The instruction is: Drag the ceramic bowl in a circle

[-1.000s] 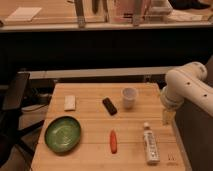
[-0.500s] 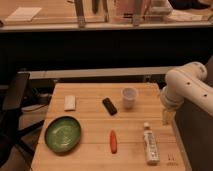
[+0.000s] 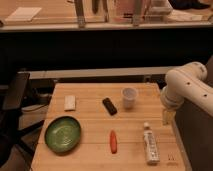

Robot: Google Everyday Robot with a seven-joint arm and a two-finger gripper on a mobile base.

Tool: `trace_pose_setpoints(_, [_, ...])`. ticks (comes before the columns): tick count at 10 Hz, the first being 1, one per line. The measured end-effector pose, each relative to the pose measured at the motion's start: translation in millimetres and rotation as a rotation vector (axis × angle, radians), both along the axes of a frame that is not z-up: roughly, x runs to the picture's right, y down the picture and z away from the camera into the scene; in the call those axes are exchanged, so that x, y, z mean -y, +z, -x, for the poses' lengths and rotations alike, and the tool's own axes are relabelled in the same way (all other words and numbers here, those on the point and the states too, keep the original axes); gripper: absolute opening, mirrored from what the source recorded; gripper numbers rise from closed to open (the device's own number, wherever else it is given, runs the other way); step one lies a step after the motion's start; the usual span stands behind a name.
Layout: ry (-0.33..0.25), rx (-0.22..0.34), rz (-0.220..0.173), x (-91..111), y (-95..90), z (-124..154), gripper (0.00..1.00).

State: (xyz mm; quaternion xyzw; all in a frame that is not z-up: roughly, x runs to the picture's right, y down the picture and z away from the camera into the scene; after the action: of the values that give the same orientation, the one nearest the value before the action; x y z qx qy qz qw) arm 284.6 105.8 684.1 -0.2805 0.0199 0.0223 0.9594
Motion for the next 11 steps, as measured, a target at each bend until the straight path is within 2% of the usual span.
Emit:
trace_pose_setpoints(8, [-0.008,-0.001,-0.001,-0.2,-0.7,0.8,0.80])
trace_pose_setpoints(10, [-0.046,0.004,-0.006,0.3,-2.2,17.6,0.80])
trace_pose_setpoints(11, [-0.082,0.010,-0.012,2.1,-3.0,37.1,0.80])
